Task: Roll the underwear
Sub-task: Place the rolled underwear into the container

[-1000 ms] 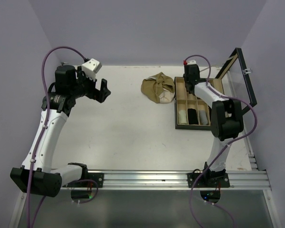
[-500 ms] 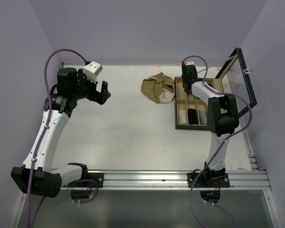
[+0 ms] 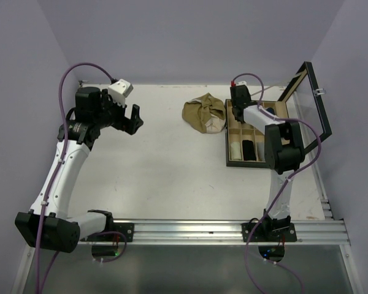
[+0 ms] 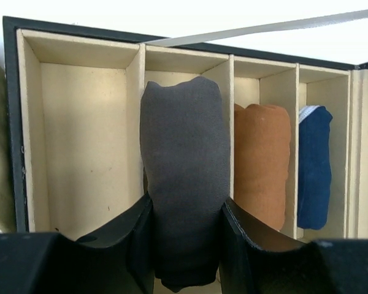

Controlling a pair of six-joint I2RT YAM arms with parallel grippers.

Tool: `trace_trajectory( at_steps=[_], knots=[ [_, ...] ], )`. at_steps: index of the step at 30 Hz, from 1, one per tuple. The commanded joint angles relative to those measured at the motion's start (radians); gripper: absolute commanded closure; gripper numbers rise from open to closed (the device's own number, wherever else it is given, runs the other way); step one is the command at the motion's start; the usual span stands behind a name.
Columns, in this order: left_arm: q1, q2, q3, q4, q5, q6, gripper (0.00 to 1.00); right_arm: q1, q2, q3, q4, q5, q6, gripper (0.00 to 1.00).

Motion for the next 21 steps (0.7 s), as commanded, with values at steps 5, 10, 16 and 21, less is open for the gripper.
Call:
trace_trajectory(
  at_steps=[5,10,16,21],
  knots=[
    [0.004,0.000,0.013,0.015,0.004,-0.018,0.00,-0.038,0.020,0.033,-0.024,-0.166,0.101,1.00],
    [0.004,0.017,0.036,0.004,0.013,-0.018,0.00,-0.069,0.021,0.030,-0.029,-0.217,0.111,1.00],
    [0.004,0.031,0.052,-0.001,0.024,-0.025,0.00,-0.120,0.063,0.065,-0.081,-0.326,0.139,1.00],
    [0.004,0.033,0.050,-0.002,0.022,-0.024,0.00,-0.126,0.082,0.068,-0.090,-0.337,0.138,1.00]
  ],
)
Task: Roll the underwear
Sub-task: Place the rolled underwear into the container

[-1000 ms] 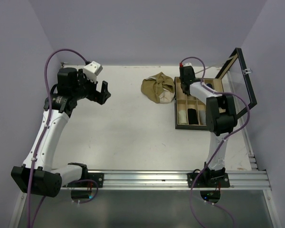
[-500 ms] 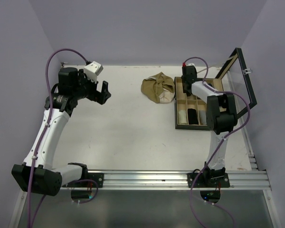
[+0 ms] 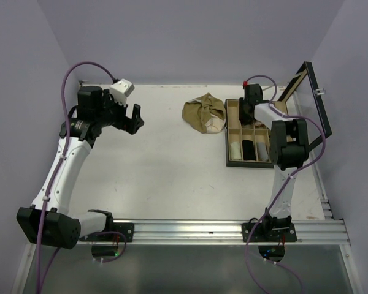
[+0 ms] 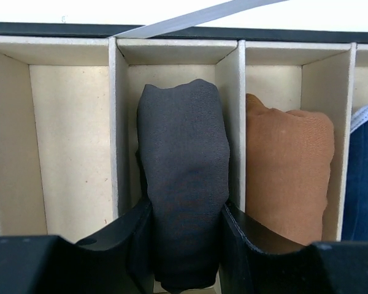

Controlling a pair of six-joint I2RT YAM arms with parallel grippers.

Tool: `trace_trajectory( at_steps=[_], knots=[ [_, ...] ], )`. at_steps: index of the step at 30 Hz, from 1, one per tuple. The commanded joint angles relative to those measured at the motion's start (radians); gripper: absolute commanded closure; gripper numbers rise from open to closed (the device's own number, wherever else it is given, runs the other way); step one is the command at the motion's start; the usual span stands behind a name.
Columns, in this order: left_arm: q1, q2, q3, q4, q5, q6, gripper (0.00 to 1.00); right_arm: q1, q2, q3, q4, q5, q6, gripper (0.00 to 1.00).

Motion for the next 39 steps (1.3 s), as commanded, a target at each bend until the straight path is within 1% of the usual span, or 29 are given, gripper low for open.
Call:
trace_trajectory(
  at_steps=[1,3,6,7,9,10,11,13,14,17,20,27,29,30,31,32,33,34,35,36,37,38,39],
  knots=[
    [0.004,0.005,0.043,0.006,0.020,-0.025,0.00,0.000,0.039,0.035,-0.047,-0.044,0.028,1.00],
    [0.004,0.006,0.048,0.004,0.021,-0.027,0.00,-0.008,0.056,0.058,-0.073,-0.055,0.035,1.00],
    [0.003,0.006,0.057,-0.007,0.020,-0.024,0.00,-0.016,0.068,0.066,-0.093,-0.063,0.054,0.93],
    [0.004,0.006,0.060,-0.008,0.018,-0.017,0.00,-0.016,0.058,0.064,-0.093,-0.064,0.054,0.87],
    [0.004,0.005,0.063,-0.013,0.015,-0.016,0.00,-0.016,0.045,0.064,-0.098,-0.061,0.055,0.79],
    [0.004,0.005,0.065,-0.013,0.015,-0.013,0.00,-0.017,0.038,0.066,-0.098,-0.057,0.052,0.69],
    [0.003,0.005,0.066,-0.013,0.017,-0.014,0.00,-0.016,0.028,0.067,-0.101,-0.054,0.051,0.65],
    [0.004,0.005,0.068,-0.010,0.023,-0.016,0.00,-0.016,0.025,0.087,-0.122,-0.049,0.046,0.62],
    [0.004,0.003,0.069,-0.008,0.024,-0.016,0.00,-0.016,0.025,0.095,-0.127,-0.043,0.046,0.58],
    [0.004,-0.003,0.069,-0.008,0.025,-0.017,0.00,-0.017,0.021,0.113,-0.145,-0.034,0.046,0.49],
    [0.004,-0.007,0.068,-0.008,0.023,-0.017,0.00,-0.016,0.013,0.119,-0.149,-0.026,0.046,0.45],
    [0.004,-0.012,0.071,-0.010,0.029,-0.017,0.00,-0.016,0.008,0.138,-0.172,-0.014,0.061,0.42],
    [0.004,-0.014,0.069,-0.011,0.029,-0.014,0.00,-0.016,0.007,0.142,-0.173,-0.008,0.060,0.33],
    [0.004,-0.014,0.068,-0.014,0.026,-0.013,0.00,-0.017,0.005,0.139,-0.173,-0.004,0.058,0.32],
    [0.003,-0.015,0.065,-0.011,0.025,-0.014,0.00,-0.017,0.005,0.138,-0.173,-0.003,0.055,0.34],
    [0.003,-0.018,0.063,-0.013,0.026,-0.013,0.00,-0.016,0.004,0.127,-0.169,-0.015,0.049,0.40],
    [0.004,-0.018,0.058,-0.010,0.026,-0.013,0.00,-0.017,0.004,0.121,-0.166,-0.021,0.046,0.49],
    [0.003,-0.018,0.058,-0.011,0.026,-0.013,0.00,-0.016,0.004,0.116,-0.161,-0.024,0.049,0.66],
    [0.003,-0.018,0.057,-0.008,0.028,-0.013,0.00,-0.017,0.008,0.113,-0.162,-0.032,0.049,0.66],
    [0.004,-0.018,0.055,-0.008,0.029,-0.013,0.00,-0.016,0.011,0.118,-0.167,-0.037,0.052,0.62],
    [0.004,-0.018,0.054,-0.008,0.029,-0.013,0.00,-0.016,0.016,0.121,-0.179,-0.037,0.055,0.55],
    [0.004,-0.018,0.054,-0.007,0.031,-0.013,0.00,-0.016,0.018,0.122,-0.182,-0.037,0.058,0.39],
    [0.004,-0.018,0.054,-0.007,0.032,-0.013,0.00,-0.016,0.018,0.122,-0.182,-0.037,0.063,0.35]
  ],
)
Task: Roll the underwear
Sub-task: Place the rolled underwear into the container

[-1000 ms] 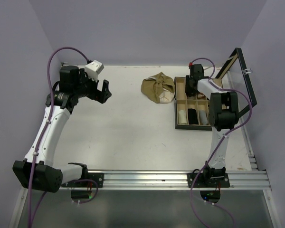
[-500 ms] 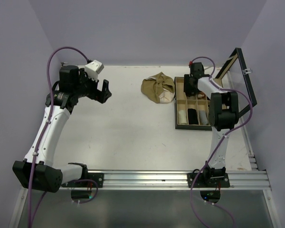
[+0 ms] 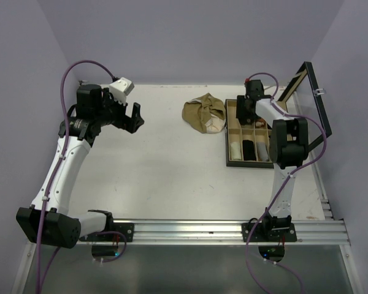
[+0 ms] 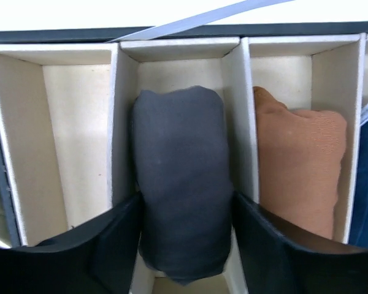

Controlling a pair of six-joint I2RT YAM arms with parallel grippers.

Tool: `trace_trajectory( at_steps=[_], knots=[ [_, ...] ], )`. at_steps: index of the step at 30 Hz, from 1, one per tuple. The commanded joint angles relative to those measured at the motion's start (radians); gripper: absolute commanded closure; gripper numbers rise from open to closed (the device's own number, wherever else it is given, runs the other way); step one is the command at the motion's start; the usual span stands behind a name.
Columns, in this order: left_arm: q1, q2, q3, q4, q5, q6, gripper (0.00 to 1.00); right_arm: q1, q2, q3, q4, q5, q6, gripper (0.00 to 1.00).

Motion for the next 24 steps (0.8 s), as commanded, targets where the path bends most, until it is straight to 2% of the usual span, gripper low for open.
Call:
trace_trajectory(
  at_steps=[1,7,19,24],
  knots=[
    [0.004,-0.023,0.026,0.009,0.025,-0.014,0.00,-0.002,-0.013,0.014,-0.034,0.011,0.004,0.32],
    [0.003,-0.017,0.027,0.016,0.033,-0.017,0.00,-0.002,-0.036,0.047,-0.047,0.026,0.010,0.26],
    [0.004,-0.017,0.021,0.025,0.036,-0.017,0.00,0.000,-0.088,0.089,-0.052,0.023,0.009,0.25],
    [0.003,-0.016,0.009,0.042,0.045,-0.004,0.00,0.001,-0.137,0.133,-0.060,-0.002,0.004,0.19]
  ],
)
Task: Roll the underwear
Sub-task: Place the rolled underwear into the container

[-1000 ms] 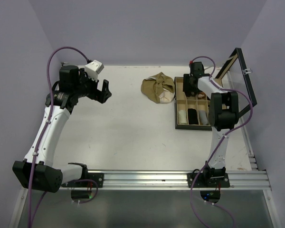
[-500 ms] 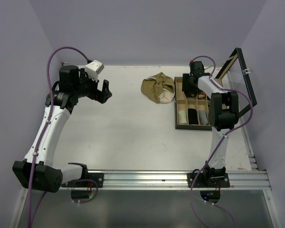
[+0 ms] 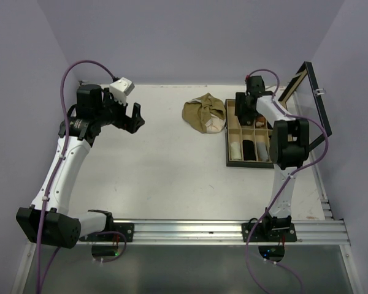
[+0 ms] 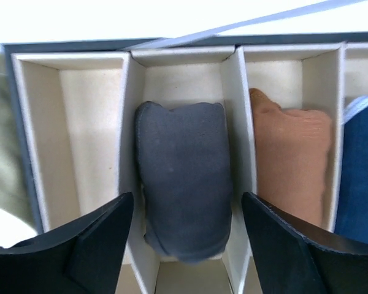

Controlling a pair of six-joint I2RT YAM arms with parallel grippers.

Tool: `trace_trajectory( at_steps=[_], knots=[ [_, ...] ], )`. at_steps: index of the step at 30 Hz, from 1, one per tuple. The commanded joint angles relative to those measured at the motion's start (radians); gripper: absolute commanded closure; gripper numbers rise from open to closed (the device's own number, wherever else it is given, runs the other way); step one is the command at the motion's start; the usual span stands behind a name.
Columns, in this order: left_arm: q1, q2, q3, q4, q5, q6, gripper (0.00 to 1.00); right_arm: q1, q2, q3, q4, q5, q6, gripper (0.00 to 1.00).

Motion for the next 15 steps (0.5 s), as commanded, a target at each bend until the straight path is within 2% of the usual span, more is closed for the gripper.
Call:
trace_trajectory(
  at_steps=[1,4,8,11,15],
  knots=[
    [0.003,-0.012,0.008,0.044,0.030,-0.004,0.00,0.001,-0.133,0.095,-0.007,0.003,-0.008,0.18],
    [0.003,0.001,0.008,0.047,0.030,-0.002,0.00,0.001,-0.175,0.138,-0.024,-0.004,-0.042,0.14],
    [0.003,0.009,-0.007,0.070,0.041,-0.012,0.00,0.042,-0.256,0.113,0.009,-0.089,-0.124,0.14],
    [0.004,0.021,-0.014,0.076,0.043,-0.030,0.00,0.134,-0.307,0.071,0.035,-0.139,-0.183,0.19],
    [0.004,0.015,-0.027,0.082,0.043,-0.038,0.00,0.263,-0.287,0.054,0.018,-0.188,-0.195,0.25]
  ],
)
